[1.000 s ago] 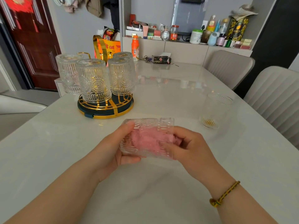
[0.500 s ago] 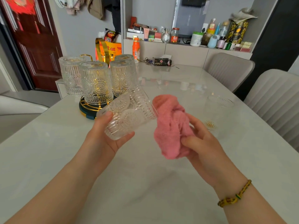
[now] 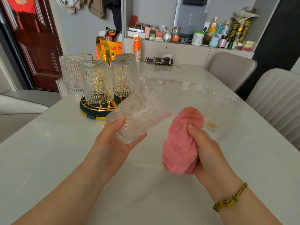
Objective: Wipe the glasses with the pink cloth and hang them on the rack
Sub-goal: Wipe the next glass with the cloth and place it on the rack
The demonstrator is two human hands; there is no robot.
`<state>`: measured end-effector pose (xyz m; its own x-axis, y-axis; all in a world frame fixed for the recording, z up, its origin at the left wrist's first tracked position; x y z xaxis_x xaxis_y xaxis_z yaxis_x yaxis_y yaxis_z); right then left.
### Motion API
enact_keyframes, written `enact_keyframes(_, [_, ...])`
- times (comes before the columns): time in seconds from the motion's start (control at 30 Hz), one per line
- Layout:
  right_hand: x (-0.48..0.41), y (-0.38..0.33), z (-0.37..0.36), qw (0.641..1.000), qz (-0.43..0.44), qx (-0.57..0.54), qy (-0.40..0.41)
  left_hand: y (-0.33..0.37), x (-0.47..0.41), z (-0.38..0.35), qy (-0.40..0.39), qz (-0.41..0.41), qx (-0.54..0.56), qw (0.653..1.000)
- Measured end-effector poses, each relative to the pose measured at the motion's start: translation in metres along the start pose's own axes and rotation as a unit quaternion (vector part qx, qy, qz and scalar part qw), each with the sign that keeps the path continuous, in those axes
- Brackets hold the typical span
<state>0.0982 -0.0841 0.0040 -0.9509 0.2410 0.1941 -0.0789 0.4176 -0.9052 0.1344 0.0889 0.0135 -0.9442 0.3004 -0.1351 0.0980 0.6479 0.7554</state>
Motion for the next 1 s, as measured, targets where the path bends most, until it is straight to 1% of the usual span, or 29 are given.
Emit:
enact_keyframes(0.1, [0.005, 0.015, -0.014, 0.995, -0.072, -0.013, -0.067, 0.004, 0.0, 0.001, -0.006, -0.022, -0.003, 1.0])
enact_keyframes(0.17, [0.01, 0.024, -0.024, 0.988, -0.093, -0.012, -0.119, 0.0, 0.0, -0.002, -0.019, -0.015, -0.035, 0.999])
enact_keyframes(0.2, [0.012, 0.025, -0.027, 0.987, -0.089, -0.015, -0.129, -0.003, 0.0, -0.005, -0.028, -0.008, -0.057, 0.998])
enact_keyframes(0.3, [0.009, 0.015, -0.024, 0.992, -0.034, -0.03, -0.115, -0.013, -0.001, -0.005, -0.023, 0.023, -0.144, 0.989])
enact_keyframes(0.37, [0.007, 0.006, -0.018, 0.995, 0.007, -0.02, -0.098, -0.019, -0.001, -0.002, -0.026, 0.058, -0.189, 0.98])
enact_keyframes(0.47, [0.011, -0.004, -0.015, 0.994, 0.052, 0.039, -0.088, -0.025, 0.003, -0.004, -0.079, 0.121, -0.271, 0.951])
enact_keyframes(0.5, [0.013, -0.005, -0.014, 0.993, 0.062, 0.058, -0.088, -0.026, 0.005, -0.005, -0.1, 0.129, -0.297, 0.941])
enact_keyframes(0.57, [0.014, -0.007, -0.015, 0.99, 0.082, 0.08, -0.086, -0.025, 0.006, -0.007, -0.107, 0.123, -0.309, 0.937])
enact_keyframes(0.63, [0.013, -0.007, -0.014, 0.991, 0.091, 0.067, -0.073, -0.024, 0.005, -0.005, -0.084, 0.097, -0.286, 0.95])
enact_keyframes(0.67, [0.01, -0.006, -0.012, 0.993, 0.088, 0.049, -0.061, -0.022, 0.005, -0.006, -0.073, 0.073, -0.258, 0.961])
enact_keyframes(0.73, [0.006, 0.002, -0.009, 0.998, 0.049, 0.004, -0.039, -0.017, 0.002, -0.007, -0.053, 0.016, -0.197, 0.979])
enact_keyframes(0.8, [0.005, 0.015, -0.014, 0.998, -0.019, -0.031, -0.046, -0.012, 0.001, -0.006, -0.035, -0.029, -0.181, 0.982])
enact_keyframes(0.9, [0.014, 0.035, -0.032, 0.986, -0.116, -0.05, -0.106, -0.011, 0.003, -0.009, -0.025, -0.043, -0.23, 0.972])
enact_keyframes(1.0, [0.025, 0.042, -0.045, 0.973, -0.158, -0.043, -0.16, -0.016, 0.004, -0.011, -0.008, -0.04, -0.263, 0.964])
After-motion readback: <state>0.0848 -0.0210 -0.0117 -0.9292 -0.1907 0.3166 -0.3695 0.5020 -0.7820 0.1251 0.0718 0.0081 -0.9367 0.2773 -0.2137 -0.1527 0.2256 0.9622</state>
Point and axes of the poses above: each hand's wrist, its own x-axis away from the middle knuckle, its own z-axis out of the back of the hand, y = z × x, the point moved 5 cm from there along -x, towards the middle knuckle, and after that the axes turned 3 degrees about z, right-handed, at the moved point
